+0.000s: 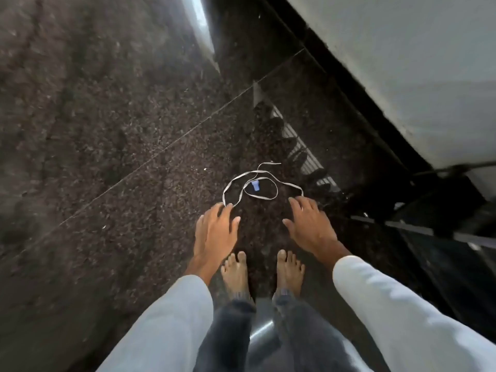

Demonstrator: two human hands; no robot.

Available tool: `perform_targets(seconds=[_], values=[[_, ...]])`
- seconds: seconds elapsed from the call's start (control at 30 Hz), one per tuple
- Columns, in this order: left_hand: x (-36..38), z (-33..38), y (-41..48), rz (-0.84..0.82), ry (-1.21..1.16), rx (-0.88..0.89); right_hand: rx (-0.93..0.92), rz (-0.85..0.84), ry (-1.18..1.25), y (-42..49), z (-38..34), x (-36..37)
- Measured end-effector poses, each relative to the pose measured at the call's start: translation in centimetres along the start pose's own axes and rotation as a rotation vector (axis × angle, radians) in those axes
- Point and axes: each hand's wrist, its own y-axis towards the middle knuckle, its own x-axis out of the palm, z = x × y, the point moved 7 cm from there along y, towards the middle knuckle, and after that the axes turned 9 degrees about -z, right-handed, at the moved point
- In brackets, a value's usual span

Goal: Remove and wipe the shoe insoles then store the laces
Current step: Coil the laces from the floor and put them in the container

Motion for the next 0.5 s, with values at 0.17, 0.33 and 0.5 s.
perform_targets(seconds=[0.17, 0.33, 0.5], values=[[6.2, -5.5, 10.8, -0.049, -0.136, -0.125, 0.035, 0.061, 0.094, 13.3, 1.8, 3.4], [9.9, -8.2, 17.9, -0.068, -0.128, -0.124, 0.086, 0.118, 0.082, 21.6, 2.6, 6.2], [11.0, -9.1, 21.0, -0.055, -0.125, -0.118, 0.132, 0.22, 0.036, 24.5, 2.3, 7.1]])
